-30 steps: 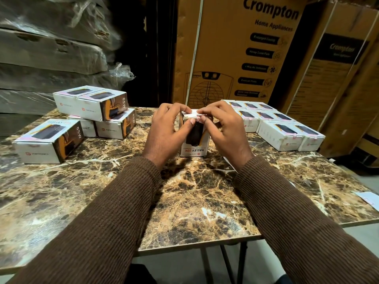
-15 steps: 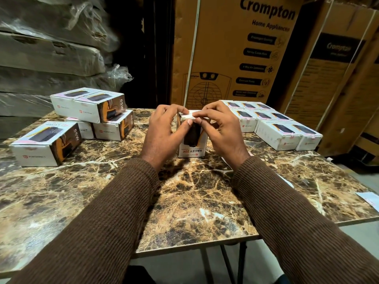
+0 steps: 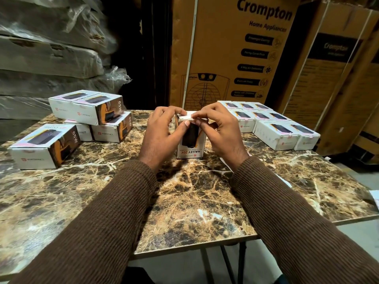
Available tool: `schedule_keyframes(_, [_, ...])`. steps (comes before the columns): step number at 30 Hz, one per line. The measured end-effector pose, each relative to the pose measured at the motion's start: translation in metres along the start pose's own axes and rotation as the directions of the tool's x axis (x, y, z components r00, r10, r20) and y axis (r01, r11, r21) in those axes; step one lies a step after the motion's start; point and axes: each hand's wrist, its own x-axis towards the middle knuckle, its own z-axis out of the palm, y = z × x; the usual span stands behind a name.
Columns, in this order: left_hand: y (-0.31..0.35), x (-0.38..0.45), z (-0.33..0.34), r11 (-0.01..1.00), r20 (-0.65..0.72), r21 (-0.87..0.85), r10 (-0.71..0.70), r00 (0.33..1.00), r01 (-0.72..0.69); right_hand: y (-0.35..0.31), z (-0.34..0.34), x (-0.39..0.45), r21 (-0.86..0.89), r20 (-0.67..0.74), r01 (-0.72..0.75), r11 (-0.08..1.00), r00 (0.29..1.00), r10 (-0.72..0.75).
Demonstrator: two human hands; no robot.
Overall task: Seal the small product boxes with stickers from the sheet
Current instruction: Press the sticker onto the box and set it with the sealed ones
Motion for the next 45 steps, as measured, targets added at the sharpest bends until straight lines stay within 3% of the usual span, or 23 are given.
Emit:
schedule_keyframes(18, [0.0, -0.001, -0.003, 1.0, 0.006, -0.005, 0.0, 1.0, 0.0, 0.003, -0.004, 0.002, 0.049, -0.048, 0.022, 0.999, 0.999, -0.02])
schedule_keyframes(23, [0.0, -0.001, -0.004, 1.0, -0.018, -0.016, -0.024, 1.0, 0.024, 0.004, -0.008, 0.002, 0.03, -0.094, -0.059, 0.998, 0.994, 0.061])
schedule_keyframes(30, [-0.006, -0.005, -0.006, 0.987, -0.052, 0.011, -0.162, 0.985, 0.163, 0.011, -0.006, -0.007, 0.006, 0.17, -0.3, 0.954, 0.941, 0.294])
schedule_keyframes(34, [-0.005, -0.007, -0.004, 0.987, 0.006, 0.048, -0.155, 0.988, 0.155, 0.012, -0.004, -0.007, 0.035, 0.183, -0.328, 0.944, 0.931, 0.317])
schedule_keyframes(39, [0.0, -0.006, -0.006, 0.984, 0.015, -0.038, -0.173, 0.985, 0.173, 0.011, -0.013, -0.005, 0.218, 0.175, -0.426, 0.878, 0.902, 0.394])
schedule_keyframes(45, [0.004, -0.01, -0.005, 0.988, 0.055, 0.01, -0.156, 0.986, 0.156, 0.015, -0.016, -0.005, 0.163, 0.234, -0.486, 0.859, 0.865, 0.445])
